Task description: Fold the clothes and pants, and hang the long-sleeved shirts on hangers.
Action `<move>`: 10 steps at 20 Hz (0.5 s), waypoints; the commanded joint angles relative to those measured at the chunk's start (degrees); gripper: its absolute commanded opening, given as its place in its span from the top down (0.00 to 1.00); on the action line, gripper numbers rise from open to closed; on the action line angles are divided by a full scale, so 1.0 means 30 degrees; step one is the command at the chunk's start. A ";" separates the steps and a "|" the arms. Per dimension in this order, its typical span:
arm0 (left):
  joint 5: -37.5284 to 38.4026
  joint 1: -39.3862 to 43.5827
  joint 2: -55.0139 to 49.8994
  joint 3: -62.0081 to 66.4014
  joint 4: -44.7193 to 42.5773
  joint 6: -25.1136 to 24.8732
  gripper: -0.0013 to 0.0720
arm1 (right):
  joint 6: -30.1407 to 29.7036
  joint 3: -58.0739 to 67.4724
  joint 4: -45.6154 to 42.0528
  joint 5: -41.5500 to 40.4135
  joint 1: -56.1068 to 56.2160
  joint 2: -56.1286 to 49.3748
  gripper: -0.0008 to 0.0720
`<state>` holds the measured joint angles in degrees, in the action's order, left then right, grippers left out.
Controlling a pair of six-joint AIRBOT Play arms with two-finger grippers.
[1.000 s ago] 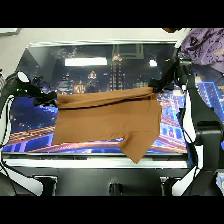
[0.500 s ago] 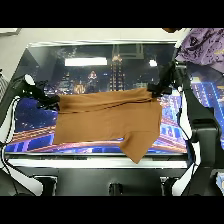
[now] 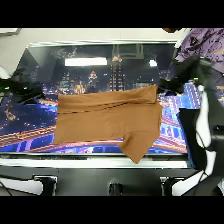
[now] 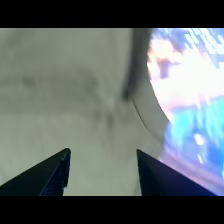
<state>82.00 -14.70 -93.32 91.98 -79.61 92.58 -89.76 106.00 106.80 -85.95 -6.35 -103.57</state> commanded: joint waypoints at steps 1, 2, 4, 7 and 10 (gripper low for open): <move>-0.1399 -0.2550 0.3956 -0.4444 0.0656 -0.0022 0.25 | -0.2280 -0.6856 0.3395 0.0816 -0.2630 0.4146 0.30; -0.1967 -0.3293 0.5049 -0.6193 0.1617 -0.0291 0.25 | -0.2732 -0.9479 0.3840 0.1231 -0.3104 0.5428 0.30; -0.2980 -0.4415 0.6936 -0.9398 0.3351 -0.0729 0.25 | -0.3177 -1.4389 0.4204 0.1785 -0.3468 0.7810 0.30; -0.3271 -0.4728 0.8153 -1.1992 0.4058 -0.0925 0.25 | -0.3541 -1.9679 0.5748 0.3111 -0.3373 1.0382 0.30; -0.3184 -0.4554 0.8225 -1.2786 0.4422 -0.0925 0.25 | -0.3665 -2.2549 0.6375 0.4051 -0.3373 1.1511 0.30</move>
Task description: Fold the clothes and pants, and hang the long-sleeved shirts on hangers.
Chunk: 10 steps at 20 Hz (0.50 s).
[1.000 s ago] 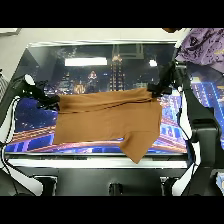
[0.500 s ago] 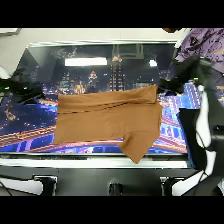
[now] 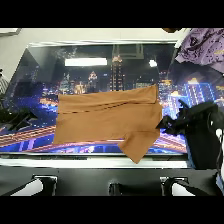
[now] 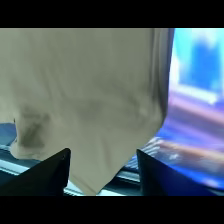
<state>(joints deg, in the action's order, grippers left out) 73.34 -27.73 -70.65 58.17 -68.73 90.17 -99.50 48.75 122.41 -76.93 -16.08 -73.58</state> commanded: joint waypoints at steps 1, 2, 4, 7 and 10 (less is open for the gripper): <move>-0.0328 -0.0211 0.0663 -0.1566 0.0954 -0.0117 0.25 | -0.0423 -0.3956 0.1464 0.0991 -0.0131 0.1508 0.30; -0.0328 -0.0211 0.0663 -0.1559 0.0998 -0.0109 0.25 | -0.0415 -0.4415 0.1654 0.1013 -0.0131 0.1508 0.30; -0.0328 -0.0211 0.0663 -0.1559 0.0991 -0.0051 0.25 | -0.0415 -0.5049 0.1683 0.0954 -0.0131 0.1508 0.30; -0.0328 -0.0211 0.0656 -0.1559 0.0991 -0.0058 0.25 | -0.0408 -0.5435 0.1690 0.0889 -0.0131 0.1508 0.30; -0.0328 -0.0219 0.0648 -0.1559 0.0984 -0.0058 0.25 | -0.0401 -0.5479 0.2084 0.1712 -0.0131 0.1508 0.30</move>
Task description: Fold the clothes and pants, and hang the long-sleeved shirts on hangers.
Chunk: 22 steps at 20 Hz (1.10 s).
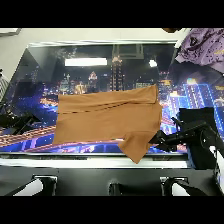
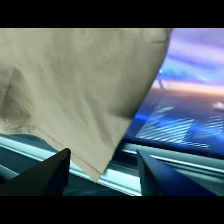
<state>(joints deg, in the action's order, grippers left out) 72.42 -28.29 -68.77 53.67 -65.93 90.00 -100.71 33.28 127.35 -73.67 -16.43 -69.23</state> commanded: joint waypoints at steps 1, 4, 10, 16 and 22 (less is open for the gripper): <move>-0.0029 -0.0022 0.0015 -0.0058 0.0051 0.0000 0.25 | -0.0007 -0.0437 0.0896 0.1253 -0.0015 0.0044 0.30; -0.0015 -0.0022 0.0000 -0.0058 0.0051 0.0000 0.25 | -0.0029 -0.1129 0.1843 0.2390 -0.0015 -0.0211 0.30; 0.0350 -0.0029 0.0000 -0.0051 0.0146 0.0022 0.25 | -0.0306 -0.2244 0.2215 0.3045 -0.0015 -0.0510 0.35; -0.0124 -0.1253 0.0000 -0.0750 0.1355 -0.1814 0.25 | -0.0860 -0.2208 0.2994 0.3468 -0.0015 -0.0488 0.95; 0.0124 -0.3512 -0.0109 -0.5515 0.4335 -0.6615 0.25 | -0.0867 -0.2186 0.2973 0.3089 -0.0015 0.0146 0.95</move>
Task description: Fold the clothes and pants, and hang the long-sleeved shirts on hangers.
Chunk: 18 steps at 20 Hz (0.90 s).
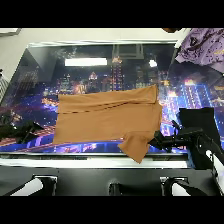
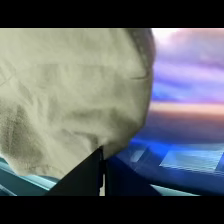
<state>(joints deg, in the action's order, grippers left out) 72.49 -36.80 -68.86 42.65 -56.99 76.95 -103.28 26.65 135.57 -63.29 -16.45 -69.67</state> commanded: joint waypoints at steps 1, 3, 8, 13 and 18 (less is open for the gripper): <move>0.0080 -0.0641 -0.0182 -0.2419 0.1552 -0.2616 0.25 | -0.0007 0.0022 0.0226 -0.0444 -0.0007 0.0350 0.95; -0.0131 -0.0641 -0.0306 -0.3177 0.1566 -0.2667 0.25 | -0.0007 0.0022 0.0233 -0.0554 -0.0007 0.0408 0.95; -0.0277 0.0153 -0.0619 -0.3548 0.1661 -0.2667 0.25 | -0.0007 0.0022 0.0204 -0.0444 -0.0007 0.0882 0.95; -0.1690 0.1494 -0.1676 -0.3548 0.1683 -0.1982 0.46 | 0.0087 0.0022 0.0095 -0.0372 -0.0007 0.1749 0.95; -0.1778 0.2171 -0.1931 -0.3351 0.1719 -0.1173 0.96 | 0.0568 0.0044 0.0080 -0.0466 -0.0007 0.2637 0.95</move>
<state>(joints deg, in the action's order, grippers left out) 67.55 -31.27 -74.43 32.23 -51.79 71.09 -102.80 26.70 135.90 -64.51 -16.45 -63.26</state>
